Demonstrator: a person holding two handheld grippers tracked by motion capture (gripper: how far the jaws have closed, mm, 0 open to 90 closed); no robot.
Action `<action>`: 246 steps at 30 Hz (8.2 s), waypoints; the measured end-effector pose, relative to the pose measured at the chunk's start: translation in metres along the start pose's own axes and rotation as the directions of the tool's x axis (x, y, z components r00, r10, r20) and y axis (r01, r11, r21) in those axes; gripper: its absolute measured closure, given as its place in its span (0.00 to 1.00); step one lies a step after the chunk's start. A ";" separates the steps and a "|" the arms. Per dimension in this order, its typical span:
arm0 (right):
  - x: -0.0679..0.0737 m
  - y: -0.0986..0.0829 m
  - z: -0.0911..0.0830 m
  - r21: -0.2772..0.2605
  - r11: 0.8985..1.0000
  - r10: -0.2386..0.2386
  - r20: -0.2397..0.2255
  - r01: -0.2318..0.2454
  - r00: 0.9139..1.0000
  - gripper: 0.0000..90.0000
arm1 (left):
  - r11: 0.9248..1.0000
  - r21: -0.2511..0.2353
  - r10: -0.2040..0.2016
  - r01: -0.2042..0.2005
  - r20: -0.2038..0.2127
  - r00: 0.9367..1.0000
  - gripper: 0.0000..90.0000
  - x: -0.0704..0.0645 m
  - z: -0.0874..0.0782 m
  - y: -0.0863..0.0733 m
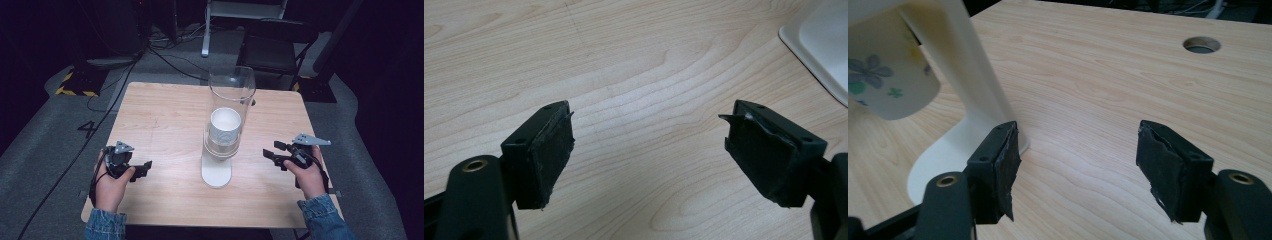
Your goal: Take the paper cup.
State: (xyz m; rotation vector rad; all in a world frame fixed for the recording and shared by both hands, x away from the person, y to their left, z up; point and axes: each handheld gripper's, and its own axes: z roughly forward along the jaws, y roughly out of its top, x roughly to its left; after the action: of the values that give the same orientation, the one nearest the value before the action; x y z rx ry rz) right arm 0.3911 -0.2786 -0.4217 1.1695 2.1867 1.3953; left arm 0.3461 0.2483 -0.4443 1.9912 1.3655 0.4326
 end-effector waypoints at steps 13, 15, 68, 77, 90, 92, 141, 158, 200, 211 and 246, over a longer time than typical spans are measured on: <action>0.037 0.010 0.016 -0.002 0.998 -0.065 -0.105 0.065 0.992 0.36 | 1.000 0.008 0.001 -0.001 0.006 1.000 0.21 -0.001 0.002 -0.001; 0.045 0.011 0.021 0.004 0.997 -0.080 -0.129 0.081 0.988 0.36 | 1.000 0.010 0.002 -0.002 0.010 1.000 0.21 -0.001 0.003 -0.001; 0.111 0.015 0.085 -0.126 0.975 -0.203 -0.172 0.182 0.964 0.35 | 1.000 0.026 0.000 -0.001 0.031 1.000 0.21 0.000 0.005 -0.003; 0.108 0.015 0.085 -0.122 0.973 -0.215 -0.166 0.196 0.962 0.35 | 1.000 0.026 0.002 -0.003 0.033 0.999 0.21 0.000 0.005 -0.003; 0.101 0.013 0.088 -0.106 0.976 -0.208 -0.165 0.192 0.964 0.33 | 1.000 0.028 -0.002 0.001 0.036 0.999 0.21 -0.001 0.004 -0.004; 0.102 0.011 0.088 -0.099 0.977 -0.203 -0.163 0.189 0.966 0.34 | 1.000 0.028 -0.002 0.001 0.035 0.999 0.21 -0.001 0.004 -0.004; 0.106 -0.018 0.101 0.005 0.978 -0.203 -0.182 0.207 0.962 0.38 | 1.000 0.027 -0.008 0.006 0.039 0.999 0.21 0.001 0.006 -0.003; 0.102 -0.033 0.106 0.083 0.976 -0.185 -0.169 0.201 0.968 0.38 | 0.999 0.034 -0.005 0.003 0.052 0.999 0.21 0.000 0.011 0.001; 0.075 -0.047 0.080 0.120 0.978 -0.165 -0.055 0.171 0.985 0.38 | 0.999 0.038 0.015 -0.019 0.088 0.996 0.20 -0.006 0.034 0.021; 0.056 -0.041 0.056 0.088 0.988 -0.123 -0.012 0.123 0.992 0.38 | 0.999 0.035 0.021 -0.024 0.089 0.996 0.20 -0.007 0.037 0.025; -0.046 -0.015 0.041 -0.058 0.998 0.045 0.197 -0.034 0.979 0.37 | 0.999 0.044 -0.025 0.023 0.045 0.999 0.20 0.006 0.009 -0.008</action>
State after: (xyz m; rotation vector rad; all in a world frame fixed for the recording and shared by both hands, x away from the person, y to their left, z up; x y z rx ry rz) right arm 0.4379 -0.2910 -0.4621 1.2793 1.9876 1.2845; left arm 0.3483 0.2525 -0.4565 2.0058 1.3803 0.3470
